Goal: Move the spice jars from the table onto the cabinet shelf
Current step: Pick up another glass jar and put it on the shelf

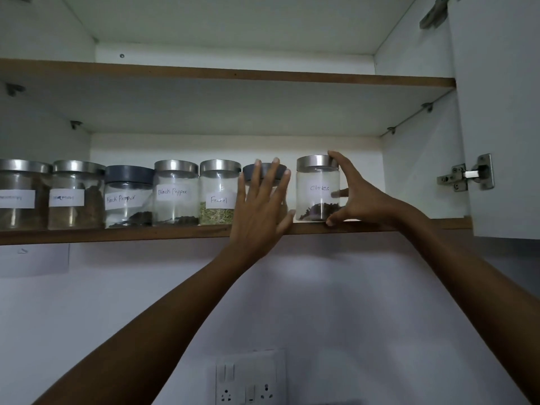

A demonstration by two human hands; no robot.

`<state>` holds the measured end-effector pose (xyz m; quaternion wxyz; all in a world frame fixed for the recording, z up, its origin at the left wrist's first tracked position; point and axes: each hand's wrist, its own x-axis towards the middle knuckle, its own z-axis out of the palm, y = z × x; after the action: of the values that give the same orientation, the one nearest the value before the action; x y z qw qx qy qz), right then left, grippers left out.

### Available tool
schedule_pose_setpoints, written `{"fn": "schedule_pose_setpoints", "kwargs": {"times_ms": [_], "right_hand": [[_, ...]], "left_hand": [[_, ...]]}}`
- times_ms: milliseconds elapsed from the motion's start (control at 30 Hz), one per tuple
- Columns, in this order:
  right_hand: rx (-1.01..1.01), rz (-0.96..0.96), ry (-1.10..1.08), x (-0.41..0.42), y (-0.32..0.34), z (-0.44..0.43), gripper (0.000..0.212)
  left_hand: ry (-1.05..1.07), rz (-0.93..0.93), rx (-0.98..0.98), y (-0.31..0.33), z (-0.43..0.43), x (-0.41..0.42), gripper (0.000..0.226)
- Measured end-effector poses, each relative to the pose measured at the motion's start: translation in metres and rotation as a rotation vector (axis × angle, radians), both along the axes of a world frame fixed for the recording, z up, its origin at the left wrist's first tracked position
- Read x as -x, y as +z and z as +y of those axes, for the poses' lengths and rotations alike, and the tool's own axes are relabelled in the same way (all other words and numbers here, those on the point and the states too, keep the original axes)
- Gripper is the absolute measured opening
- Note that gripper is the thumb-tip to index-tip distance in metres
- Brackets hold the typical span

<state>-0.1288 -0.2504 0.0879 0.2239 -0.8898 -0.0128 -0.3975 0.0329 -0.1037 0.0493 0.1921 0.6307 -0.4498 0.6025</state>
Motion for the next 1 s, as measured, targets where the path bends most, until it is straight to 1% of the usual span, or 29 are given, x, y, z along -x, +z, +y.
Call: {"fn": "schedule_pose_setpoints", "kwargs": {"times_ms": [67,133,167,233,300,533,800,867,1000], "right_hand": [[-0.117,0.027,0.071,-0.005,0.001,-0.002,0.112],[-0.217,-0.014,0.086,-0.012,-0.001,-0.004,0.099],[-0.232,-0.054,0.069,-0.017,-0.002,-0.004,0.095],[-0.223,-0.136,0.045,-0.026,-0.006,-0.004,0.092],[-0.223,-0.176,0.047,-0.034,-0.009,-0.004,0.093],[-0.191,-0.213,0.022,-0.046,-0.011,0.003,0.094],[-0.135,-0.201,-0.021,-0.051,-0.015,0.007,0.099],[-0.141,-0.185,-0.047,-0.053,-0.017,0.006,0.104],[-0.176,-0.211,-0.057,-0.051,-0.022,0.009,0.122]], "left_hand": [[0.041,-0.049,-0.003,-0.006,-0.002,-0.011,0.063],[0.07,-0.087,-0.017,-0.01,-0.005,-0.015,0.06],[0.079,-0.092,-0.019,-0.01,-0.006,-0.015,0.06],[0.084,-0.089,-0.017,-0.01,-0.007,-0.013,0.06],[0.08,-0.076,-0.016,-0.01,-0.008,-0.014,0.06],[0.108,-0.076,-0.03,-0.012,-0.007,-0.016,0.059],[0.129,-0.058,-0.061,-0.012,-0.006,-0.015,0.059],[0.13,-0.043,-0.074,-0.012,-0.006,-0.015,0.059],[0.121,-0.041,-0.092,-0.013,-0.002,-0.012,0.061]]}}
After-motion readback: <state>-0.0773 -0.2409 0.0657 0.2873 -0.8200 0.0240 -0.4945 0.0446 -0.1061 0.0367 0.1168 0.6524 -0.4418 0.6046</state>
